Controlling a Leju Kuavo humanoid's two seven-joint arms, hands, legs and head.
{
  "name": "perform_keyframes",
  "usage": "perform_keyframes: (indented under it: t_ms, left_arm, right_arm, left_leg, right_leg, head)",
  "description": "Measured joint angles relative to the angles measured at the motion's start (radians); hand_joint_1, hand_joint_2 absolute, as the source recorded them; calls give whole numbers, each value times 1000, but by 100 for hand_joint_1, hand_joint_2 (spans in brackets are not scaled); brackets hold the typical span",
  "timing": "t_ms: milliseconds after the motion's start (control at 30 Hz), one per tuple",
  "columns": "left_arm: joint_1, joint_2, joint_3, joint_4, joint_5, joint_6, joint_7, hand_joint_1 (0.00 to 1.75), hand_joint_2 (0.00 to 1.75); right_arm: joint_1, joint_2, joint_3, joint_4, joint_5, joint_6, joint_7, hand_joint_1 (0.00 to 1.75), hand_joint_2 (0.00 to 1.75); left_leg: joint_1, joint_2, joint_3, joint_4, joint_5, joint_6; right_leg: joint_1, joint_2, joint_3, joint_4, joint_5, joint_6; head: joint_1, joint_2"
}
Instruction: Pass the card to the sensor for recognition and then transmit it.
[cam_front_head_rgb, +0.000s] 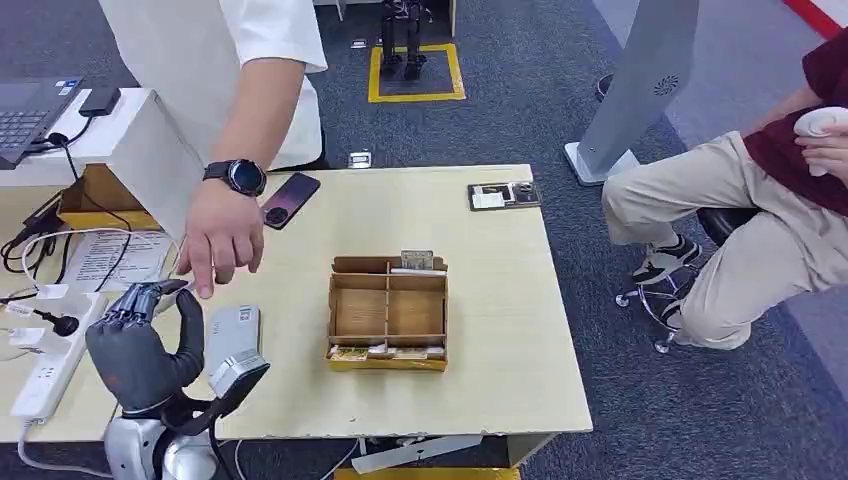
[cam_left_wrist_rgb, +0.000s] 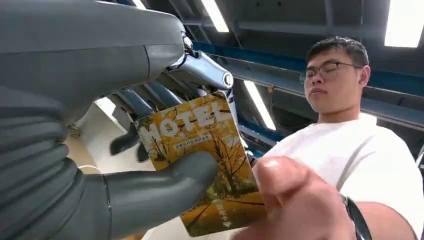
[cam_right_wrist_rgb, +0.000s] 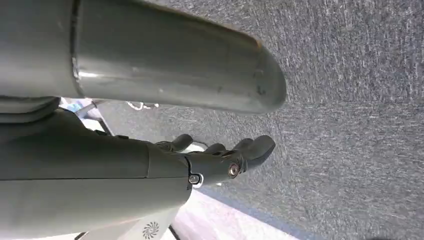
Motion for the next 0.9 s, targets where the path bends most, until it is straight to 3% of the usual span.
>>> perform_keyframes:
  t_ms: [567, 900]
  left_arm:
    - [0, 0, 0, 0, -8, 0, 3, 175, 175]
    - [-14, 0, 0, 80, -146, 0, 104, 175, 175]
  right_arm:
    - [0, 0, 0, 1, -5, 0, 0, 0, 0]
    - [0, 0, 16, 2, -23, 5, 3, 0, 0]
  left_leg:
    - [0, 0, 0, 0, 0, 0]
    - [0, 0, 0, 0, 0, 0]
  right_leg:
    - [0, 0, 0, 0, 0, 0]
    - [0, 0, 0, 0, 0, 0]
  head:
    - [0, 0]
    - [0, 0]
